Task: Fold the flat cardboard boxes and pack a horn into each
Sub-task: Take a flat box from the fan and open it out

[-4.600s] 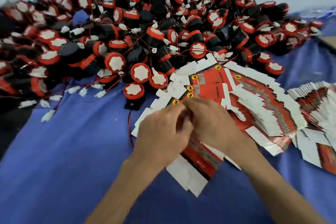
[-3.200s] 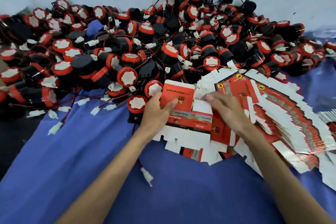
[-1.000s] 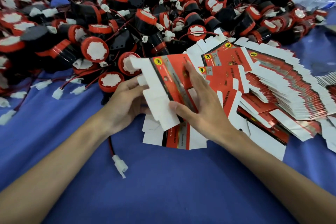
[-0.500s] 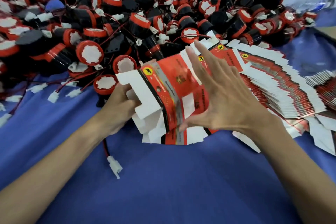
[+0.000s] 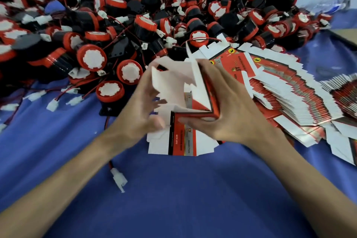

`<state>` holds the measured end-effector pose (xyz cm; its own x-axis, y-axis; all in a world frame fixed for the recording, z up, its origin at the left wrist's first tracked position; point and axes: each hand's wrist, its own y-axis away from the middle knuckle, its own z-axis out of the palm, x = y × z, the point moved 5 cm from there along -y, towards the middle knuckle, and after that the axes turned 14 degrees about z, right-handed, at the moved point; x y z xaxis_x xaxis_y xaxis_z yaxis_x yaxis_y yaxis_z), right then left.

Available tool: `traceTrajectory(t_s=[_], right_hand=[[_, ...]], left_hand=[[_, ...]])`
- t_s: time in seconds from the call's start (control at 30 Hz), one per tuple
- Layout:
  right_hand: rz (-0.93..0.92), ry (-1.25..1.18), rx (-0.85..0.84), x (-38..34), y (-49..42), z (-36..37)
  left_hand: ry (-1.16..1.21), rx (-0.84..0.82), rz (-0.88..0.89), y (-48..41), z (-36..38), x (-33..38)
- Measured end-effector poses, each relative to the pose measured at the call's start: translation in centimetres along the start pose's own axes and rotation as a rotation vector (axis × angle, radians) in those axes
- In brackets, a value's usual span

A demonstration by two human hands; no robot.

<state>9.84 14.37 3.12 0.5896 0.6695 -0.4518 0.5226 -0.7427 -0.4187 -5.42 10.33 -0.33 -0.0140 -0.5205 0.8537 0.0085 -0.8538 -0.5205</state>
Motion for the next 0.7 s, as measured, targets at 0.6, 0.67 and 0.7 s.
traceTrajectory(t_s=[0.6,0.67,0.7], right_hand=[[0.49,-1.531,-0.331,-0.9,2.6,4.1],[0.515,-1.53,-0.244,-0.6,2.4,4.1],[0.523,-1.476,-0.18,-0.4,2.4,4.0]], left_hand=[[0.094,0.091,-0.209,3.9,1.5,1.4],[-0.156,0.191,-0.118,3.4,0.6,1.7],[-0.275,0.233,-0.109,3.5,0.3,1.8]])
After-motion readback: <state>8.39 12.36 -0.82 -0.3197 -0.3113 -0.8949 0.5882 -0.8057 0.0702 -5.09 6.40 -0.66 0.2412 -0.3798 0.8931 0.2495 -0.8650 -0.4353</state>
